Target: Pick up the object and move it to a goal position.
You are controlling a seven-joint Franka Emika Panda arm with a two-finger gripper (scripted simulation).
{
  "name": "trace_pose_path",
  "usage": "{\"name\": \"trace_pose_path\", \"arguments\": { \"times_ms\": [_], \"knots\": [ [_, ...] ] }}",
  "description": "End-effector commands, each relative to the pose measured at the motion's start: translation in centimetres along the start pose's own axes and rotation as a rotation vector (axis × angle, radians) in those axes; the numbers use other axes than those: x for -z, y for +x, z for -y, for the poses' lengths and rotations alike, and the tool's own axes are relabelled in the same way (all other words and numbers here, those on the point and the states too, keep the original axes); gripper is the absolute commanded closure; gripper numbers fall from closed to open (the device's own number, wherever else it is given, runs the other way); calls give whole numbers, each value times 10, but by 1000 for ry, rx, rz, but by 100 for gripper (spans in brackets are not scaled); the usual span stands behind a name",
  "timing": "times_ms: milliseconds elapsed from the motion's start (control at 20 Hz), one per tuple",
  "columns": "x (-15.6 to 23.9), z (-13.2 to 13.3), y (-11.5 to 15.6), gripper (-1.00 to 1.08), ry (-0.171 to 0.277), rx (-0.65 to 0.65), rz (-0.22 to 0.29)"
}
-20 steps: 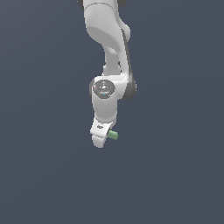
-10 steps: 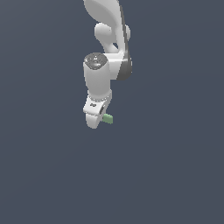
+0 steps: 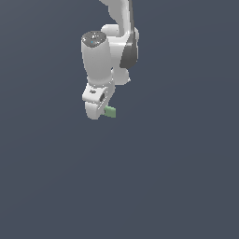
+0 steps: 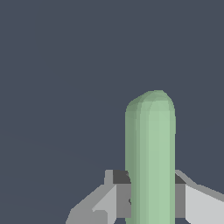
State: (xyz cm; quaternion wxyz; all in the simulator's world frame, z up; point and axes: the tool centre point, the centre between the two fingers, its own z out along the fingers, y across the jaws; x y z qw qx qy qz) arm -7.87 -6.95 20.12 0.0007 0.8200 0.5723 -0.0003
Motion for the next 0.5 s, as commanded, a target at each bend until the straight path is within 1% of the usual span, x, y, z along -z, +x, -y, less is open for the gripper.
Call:
{"name": "trace_pose_path", "arguments": {
  "times_ms": [0, 450],
  "knots": [
    [8, 7, -6, 108, 1, 0, 0],
    [22, 15, -15, 108, 1, 1, -2]
  ]
}}
